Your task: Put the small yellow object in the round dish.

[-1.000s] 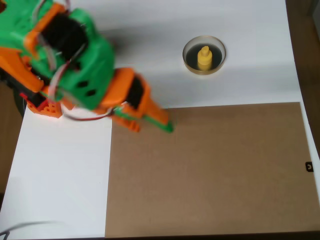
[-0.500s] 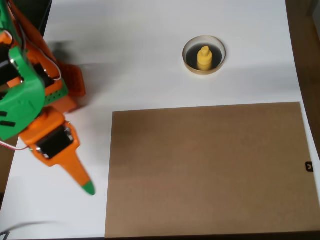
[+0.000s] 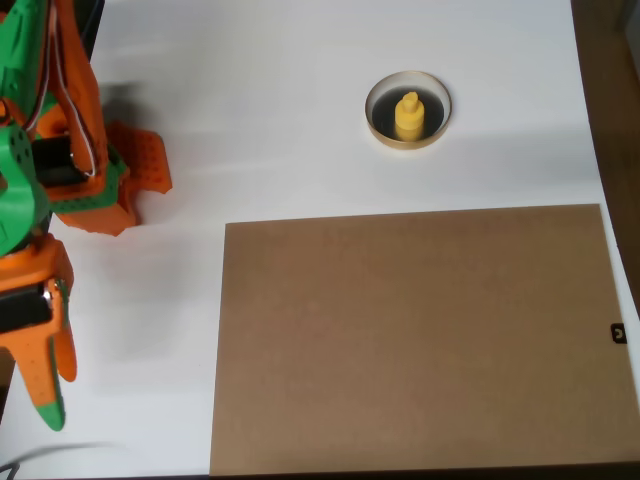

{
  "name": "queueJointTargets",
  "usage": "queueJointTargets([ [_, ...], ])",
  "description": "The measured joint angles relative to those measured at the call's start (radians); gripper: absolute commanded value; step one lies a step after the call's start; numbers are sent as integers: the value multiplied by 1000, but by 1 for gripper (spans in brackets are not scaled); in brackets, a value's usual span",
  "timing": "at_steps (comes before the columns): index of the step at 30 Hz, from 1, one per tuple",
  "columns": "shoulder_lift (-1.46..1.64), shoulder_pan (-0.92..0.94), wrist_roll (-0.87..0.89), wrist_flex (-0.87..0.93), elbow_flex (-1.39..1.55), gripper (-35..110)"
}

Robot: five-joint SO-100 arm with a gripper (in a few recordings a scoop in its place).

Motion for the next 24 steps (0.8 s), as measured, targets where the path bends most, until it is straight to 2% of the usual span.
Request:
queueJointTargets([
  [12,456,126,84,60,259,25],
  [24,517,150,140,129,313,19],
])
